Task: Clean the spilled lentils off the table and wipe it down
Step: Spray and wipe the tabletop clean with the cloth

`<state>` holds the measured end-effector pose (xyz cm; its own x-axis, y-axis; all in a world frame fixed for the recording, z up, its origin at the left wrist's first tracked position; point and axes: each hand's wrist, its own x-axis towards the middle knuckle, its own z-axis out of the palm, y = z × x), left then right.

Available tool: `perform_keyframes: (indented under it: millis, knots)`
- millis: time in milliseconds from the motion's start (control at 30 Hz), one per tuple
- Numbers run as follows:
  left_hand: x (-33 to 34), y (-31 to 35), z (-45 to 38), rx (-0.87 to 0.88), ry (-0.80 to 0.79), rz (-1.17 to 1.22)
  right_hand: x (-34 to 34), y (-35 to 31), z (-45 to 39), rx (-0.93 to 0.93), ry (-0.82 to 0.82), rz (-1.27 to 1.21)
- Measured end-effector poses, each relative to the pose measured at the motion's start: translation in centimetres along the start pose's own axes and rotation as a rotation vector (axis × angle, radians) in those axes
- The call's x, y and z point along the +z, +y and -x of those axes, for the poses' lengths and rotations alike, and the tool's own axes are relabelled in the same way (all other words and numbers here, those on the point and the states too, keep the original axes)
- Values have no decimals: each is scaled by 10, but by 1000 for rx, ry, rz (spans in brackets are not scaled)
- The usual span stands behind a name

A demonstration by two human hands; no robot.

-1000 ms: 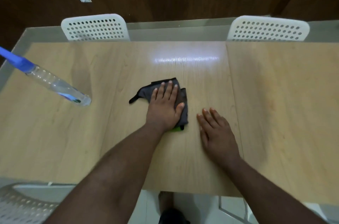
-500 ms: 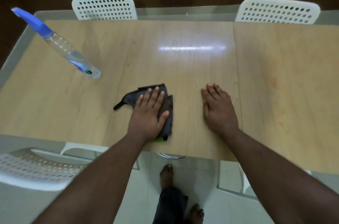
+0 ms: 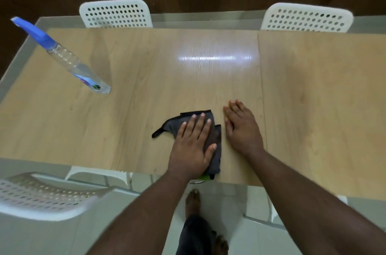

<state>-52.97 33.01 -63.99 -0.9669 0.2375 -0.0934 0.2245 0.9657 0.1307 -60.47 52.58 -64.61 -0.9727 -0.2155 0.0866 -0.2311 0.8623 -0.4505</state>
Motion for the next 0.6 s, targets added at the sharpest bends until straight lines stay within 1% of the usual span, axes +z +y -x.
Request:
perform_keyframes:
  millis: [167, 300, 433, 500, 600]
  knots:
    - [-9, -20, -70, -32, -2, -7, -7, 5, -10, 26, 14, -65]
    - [-16, -31, -132, -36, 6, -18, -23, 38, -47, -17, 36, 1]
    - [-26, -42, -196, -51, 3, -8, -38, 80, -104, 30, 41, 56]
    - [-31, -49, -235, -43, 6, -7, -39, 92, -122, 39, 45, 51]
    - [-39, -59, -292, -46, 19, -5, -35, 91, -123, 52, 51, 49]
